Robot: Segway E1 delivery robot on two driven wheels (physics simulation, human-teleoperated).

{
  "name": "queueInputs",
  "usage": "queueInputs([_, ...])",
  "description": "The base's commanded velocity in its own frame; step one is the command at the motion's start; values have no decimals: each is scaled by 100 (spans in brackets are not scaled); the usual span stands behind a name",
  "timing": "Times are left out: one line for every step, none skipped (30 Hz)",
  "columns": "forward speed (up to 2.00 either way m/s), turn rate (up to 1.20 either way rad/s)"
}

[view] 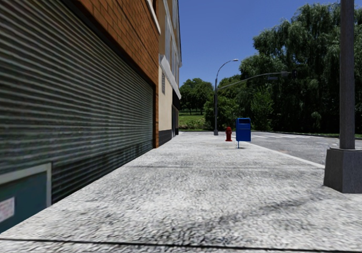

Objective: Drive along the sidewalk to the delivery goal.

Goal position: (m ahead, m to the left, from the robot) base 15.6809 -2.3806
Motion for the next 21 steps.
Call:
queueInputs([200, 0])
queueInputs([200, 0])
queueInputs([200, 0])
queueInputs([200, 0])
queueInputs([200, 0])
queueInputs([200, 0])
queueInputs([200, 0])
queueInputs([200, 0])
queueInputs([200, 0])
queueInputs([200, 0])
queueInputs([200, 0])
queueInputs([200, -12])
queueInputs([200, -21])
queueInputs([200, -27])
queueInputs([200, -31])
queueInputs([200, -31])
queueInputs([200, -33])
queueInputs([200, -35])
queueInputs([200, -35])
queueInputs([200, -35])
queueInputs([200, -34])
